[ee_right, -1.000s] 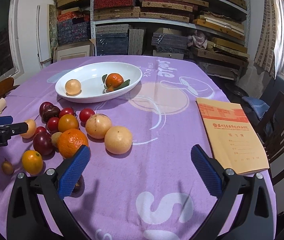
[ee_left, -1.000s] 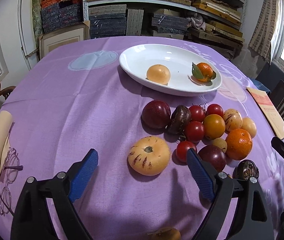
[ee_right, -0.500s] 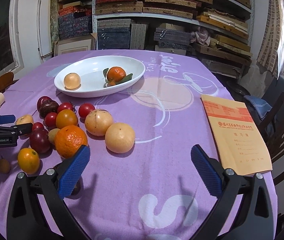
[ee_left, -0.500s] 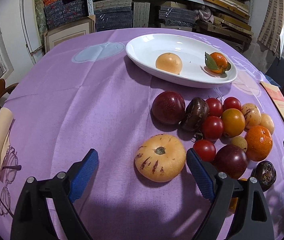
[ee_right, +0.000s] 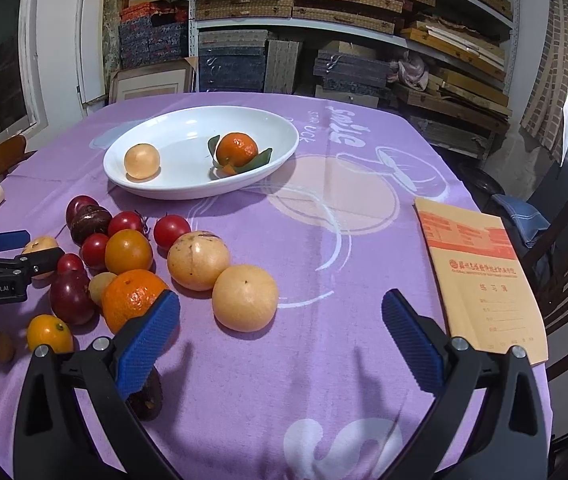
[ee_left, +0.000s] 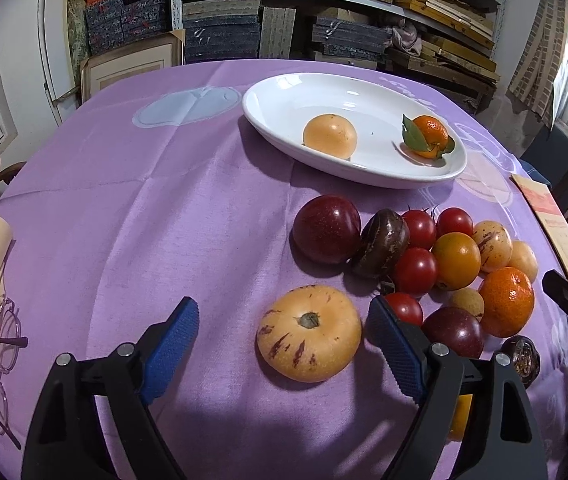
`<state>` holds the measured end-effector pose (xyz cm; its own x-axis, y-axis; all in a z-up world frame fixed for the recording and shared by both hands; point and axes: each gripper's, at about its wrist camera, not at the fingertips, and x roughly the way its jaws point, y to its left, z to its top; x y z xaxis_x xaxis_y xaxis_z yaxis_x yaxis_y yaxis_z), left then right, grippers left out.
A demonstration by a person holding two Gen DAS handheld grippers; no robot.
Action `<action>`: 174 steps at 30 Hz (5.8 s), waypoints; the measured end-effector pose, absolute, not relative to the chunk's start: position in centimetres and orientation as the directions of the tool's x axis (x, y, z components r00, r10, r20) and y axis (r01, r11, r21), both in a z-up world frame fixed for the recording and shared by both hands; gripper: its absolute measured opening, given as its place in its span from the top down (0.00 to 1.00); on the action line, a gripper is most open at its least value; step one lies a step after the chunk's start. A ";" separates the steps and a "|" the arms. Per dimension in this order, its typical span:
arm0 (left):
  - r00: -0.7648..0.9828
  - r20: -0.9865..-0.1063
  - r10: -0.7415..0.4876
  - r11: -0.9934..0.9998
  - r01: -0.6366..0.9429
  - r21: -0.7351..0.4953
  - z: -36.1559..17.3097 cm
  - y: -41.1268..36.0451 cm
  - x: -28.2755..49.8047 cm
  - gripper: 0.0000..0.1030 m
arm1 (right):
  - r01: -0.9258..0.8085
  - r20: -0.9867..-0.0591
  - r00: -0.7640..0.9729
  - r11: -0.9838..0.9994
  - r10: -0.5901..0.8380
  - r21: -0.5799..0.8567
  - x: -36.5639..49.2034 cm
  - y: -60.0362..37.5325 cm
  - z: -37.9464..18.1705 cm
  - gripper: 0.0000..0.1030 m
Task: Organize fruits
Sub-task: 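Move both open tools back over the fruit cluster, then grasp the striped pale yellow fruit with the left tool while the right tool grasps a pale round fruit, then lower both held fruits into the white plate and open both tools, then close the left tool on the small brown stemmed fruit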
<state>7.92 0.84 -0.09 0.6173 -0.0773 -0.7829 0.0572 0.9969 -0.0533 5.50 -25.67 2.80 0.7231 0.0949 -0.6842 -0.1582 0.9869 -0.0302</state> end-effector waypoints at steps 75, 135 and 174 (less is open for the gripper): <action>0.688 -0.723 -0.069 0.997 0.064 -0.034 5.6 0.2 14.9 0.55 | -0.228 -0.669 0.721 0.973 0.180 0.015 13.5 -23.5 8.9 0.59; 0.640 -0.768 -0.034 0.999 0.043 -0.008 1.5 -0.1 -1.8 0.11 | -0.082 -0.601 0.794 0.996 0.086 0.034 2.2 -25.7 4.2 0.04; 0.620 -0.782 -0.072 0.992 0.128 0.010 -0.6 -1.4 -2.2 0.71 | -0.183 -0.615 0.770 0.982 0.172 0.046 1.0 -24.3 3.7 0.04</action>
